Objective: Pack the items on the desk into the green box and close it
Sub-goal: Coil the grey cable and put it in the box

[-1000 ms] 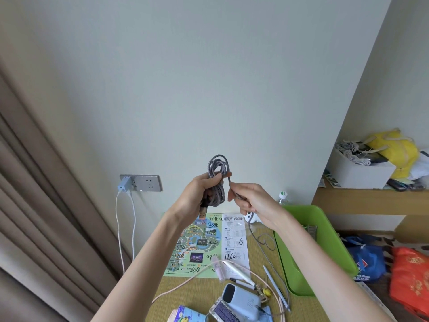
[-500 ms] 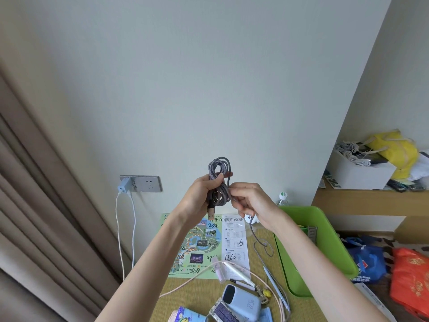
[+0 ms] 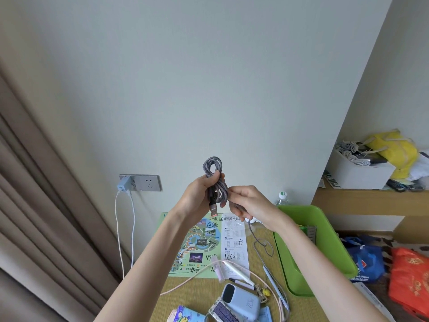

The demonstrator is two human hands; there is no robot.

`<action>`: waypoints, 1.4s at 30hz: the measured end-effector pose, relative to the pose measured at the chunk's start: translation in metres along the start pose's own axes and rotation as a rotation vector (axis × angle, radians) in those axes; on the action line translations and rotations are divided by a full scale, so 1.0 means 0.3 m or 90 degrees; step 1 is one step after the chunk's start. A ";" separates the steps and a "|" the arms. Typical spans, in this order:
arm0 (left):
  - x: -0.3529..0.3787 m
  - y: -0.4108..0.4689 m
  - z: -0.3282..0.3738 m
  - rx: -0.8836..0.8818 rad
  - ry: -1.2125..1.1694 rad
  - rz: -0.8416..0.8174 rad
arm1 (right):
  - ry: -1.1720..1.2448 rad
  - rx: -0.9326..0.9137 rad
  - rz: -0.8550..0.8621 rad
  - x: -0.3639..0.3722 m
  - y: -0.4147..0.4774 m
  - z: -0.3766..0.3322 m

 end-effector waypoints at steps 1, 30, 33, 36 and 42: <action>-0.002 -0.001 0.002 0.005 -0.007 -0.001 | 0.003 -0.004 -0.002 0.001 -0.001 0.001; 0.005 -0.004 -0.086 -0.006 0.333 0.009 | -0.028 -0.104 0.161 -0.135 0.018 -0.066; 0.017 -0.001 -0.085 0.004 0.353 -0.018 | -0.050 -0.132 0.178 -0.135 0.015 -0.076; 0.044 -0.013 -0.087 0.014 0.374 -0.061 | -0.079 -0.164 0.199 -0.131 0.019 -0.091; 0.038 -0.025 -0.098 -0.046 0.367 -0.112 | -0.092 -0.130 0.220 -0.150 0.026 -0.081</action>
Point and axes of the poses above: each hand's wrist, its own y-axis towards the middle knuckle, its own x-axis out of the palm, z = x × y, the point moved 5 cm from there along y, towards the middle knuckle, and after that the axes turned 5 degrees about y, right-handed, at the moved point
